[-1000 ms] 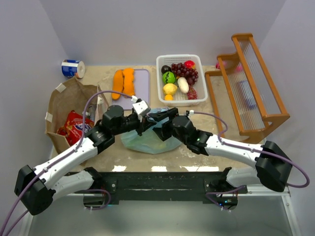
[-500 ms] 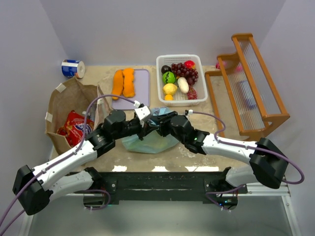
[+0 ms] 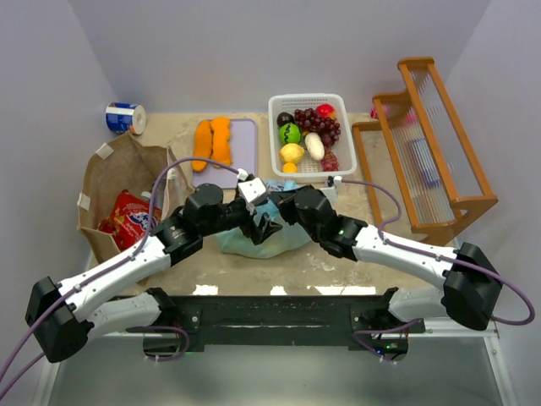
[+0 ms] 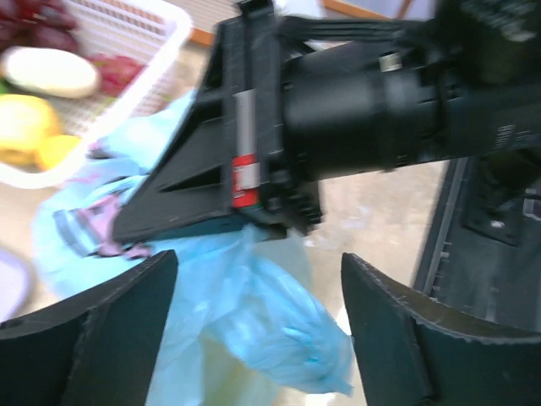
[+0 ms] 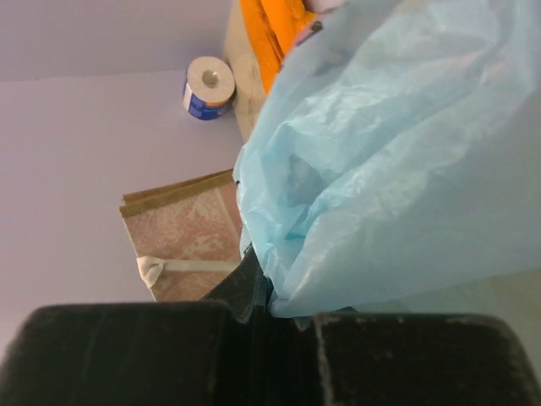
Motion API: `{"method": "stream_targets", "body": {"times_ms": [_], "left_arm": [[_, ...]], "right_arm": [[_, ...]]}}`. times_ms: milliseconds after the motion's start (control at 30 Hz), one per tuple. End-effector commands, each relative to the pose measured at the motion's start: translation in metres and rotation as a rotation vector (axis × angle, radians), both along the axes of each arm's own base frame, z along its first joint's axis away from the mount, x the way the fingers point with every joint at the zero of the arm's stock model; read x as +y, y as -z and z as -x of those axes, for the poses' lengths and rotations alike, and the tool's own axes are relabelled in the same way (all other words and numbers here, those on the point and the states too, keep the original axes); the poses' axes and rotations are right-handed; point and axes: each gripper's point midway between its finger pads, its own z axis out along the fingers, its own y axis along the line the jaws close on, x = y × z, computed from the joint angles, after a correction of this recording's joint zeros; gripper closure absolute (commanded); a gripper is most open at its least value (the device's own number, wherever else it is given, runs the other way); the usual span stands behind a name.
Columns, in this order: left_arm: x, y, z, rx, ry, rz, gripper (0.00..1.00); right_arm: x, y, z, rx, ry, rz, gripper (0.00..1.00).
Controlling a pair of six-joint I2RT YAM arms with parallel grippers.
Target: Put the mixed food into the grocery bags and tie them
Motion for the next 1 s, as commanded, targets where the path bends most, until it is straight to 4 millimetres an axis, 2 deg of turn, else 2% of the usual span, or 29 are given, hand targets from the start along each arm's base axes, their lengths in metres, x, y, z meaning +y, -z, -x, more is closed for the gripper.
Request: {"method": "stream_targets", "body": {"times_ms": [0,167,233,367,500,567,600,700,833,933,967], "left_arm": [[0.025,-0.022,-0.022,-0.092,-0.144,-0.05,0.08],[0.041,0.017,-0.032,-0.023,-0.202,-0.193,0.08],[0.041,0.02,-0.035,-0.01,-0.216,-0.196,0.1],[0.034,0.015,-0.036,-0.007,-0.211,-0.15,0.15],[0.042,-0.002,-0.038,-0.037,-0.245,-0.101,0.1],[0.046,0.001,-0.037,-0.031,-0.237,-0.094,0.1],[0.052,0.003,-0.044,-0.018,-0.254,-0.093,0.11],[0.049,0.019,-0.045,0.068,-0.214,-0.101,0.17],[0.033,0.024,-0.048,0.092,-0.155,-0.081,0.26],[0.021,0.021,-0.051,0.072,-0.119,-0.026,0.29],[0.015,0.014,-0.053,0.045,-0.104,0.011,0.33]], "right_arm": [[-0.022,-0.045,-0.018,-0.124,0.072,0.078,1.0],[-0.03,-0.042,-0.025,-0.136,0.04,0.142,1.0],[-0.033,-0.04,-0.028,-0.141,0.017,0.167,1.0],[-0.04,-0.038,-0.033,-0.144,-0.005,0.179,1.0],[-0.046,-0.034,-0.035,-0.146,-0.027,0.203,1.0],[-0.047,-0.037,-0.035,-0.152,-0.036,0.198,1.0],[-0.047,-0.038,-0.035,-0.159,-0.043,0.204,1.0],[-0.049,-0.042,-0.035,-0.174,-0.055,0.219,1.0],[-0.048,-0.044,-0.035,-0.185,-0.074,0.223,1.0],[-0.048,-0.046,-0.034,-0.202,-0.089,0.244,1.0],[-0.049,-0.046,-0.035,-0.209,-0.093,0.259,1.0]]}}
